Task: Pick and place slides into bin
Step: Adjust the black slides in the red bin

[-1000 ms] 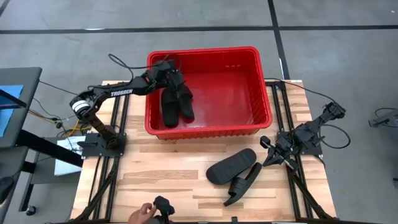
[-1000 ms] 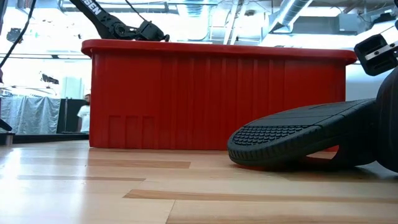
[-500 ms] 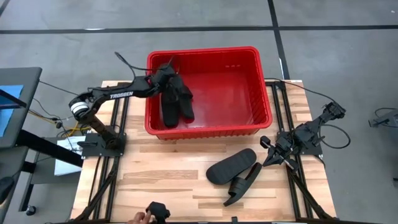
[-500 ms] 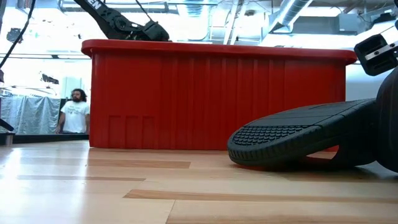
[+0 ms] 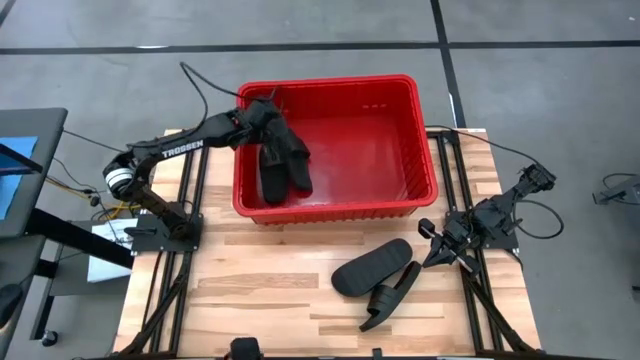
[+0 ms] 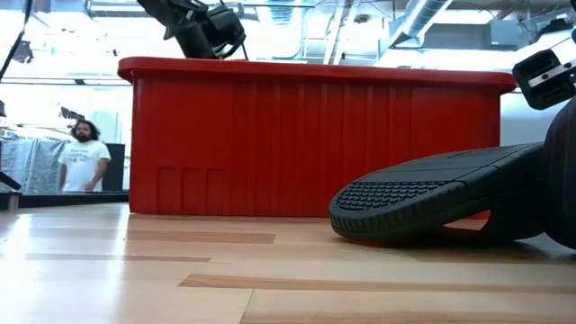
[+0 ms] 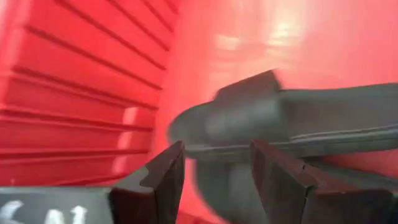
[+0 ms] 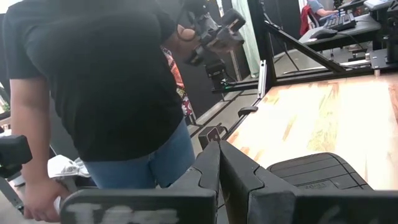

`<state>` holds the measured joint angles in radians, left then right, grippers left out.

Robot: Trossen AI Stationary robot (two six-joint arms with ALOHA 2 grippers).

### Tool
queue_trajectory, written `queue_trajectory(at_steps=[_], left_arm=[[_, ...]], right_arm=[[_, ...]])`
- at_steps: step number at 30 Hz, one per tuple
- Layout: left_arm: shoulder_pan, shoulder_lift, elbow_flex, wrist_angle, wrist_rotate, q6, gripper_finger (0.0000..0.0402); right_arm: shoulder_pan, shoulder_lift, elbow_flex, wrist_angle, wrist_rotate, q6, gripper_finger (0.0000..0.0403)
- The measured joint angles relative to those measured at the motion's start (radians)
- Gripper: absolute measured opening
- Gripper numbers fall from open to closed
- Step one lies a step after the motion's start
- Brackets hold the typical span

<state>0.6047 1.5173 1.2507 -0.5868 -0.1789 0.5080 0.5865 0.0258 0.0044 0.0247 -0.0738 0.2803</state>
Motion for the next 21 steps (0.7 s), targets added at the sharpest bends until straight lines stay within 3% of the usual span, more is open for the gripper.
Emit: queue_trajectory(at_steps=[12,21], left_arm=[[-0.107,0.0,0.001,-0.017,0.012,-0.125,0.0171],[-0.163,0.002,0.001,-0.024,-0.091,-0.177,0.0171]], right_arm=[[0.0,0.0,0.0,0.0,0.0,0.0,0.0],[0.0,0.0,0.0,0.0,0.0,0.0,0.0]])
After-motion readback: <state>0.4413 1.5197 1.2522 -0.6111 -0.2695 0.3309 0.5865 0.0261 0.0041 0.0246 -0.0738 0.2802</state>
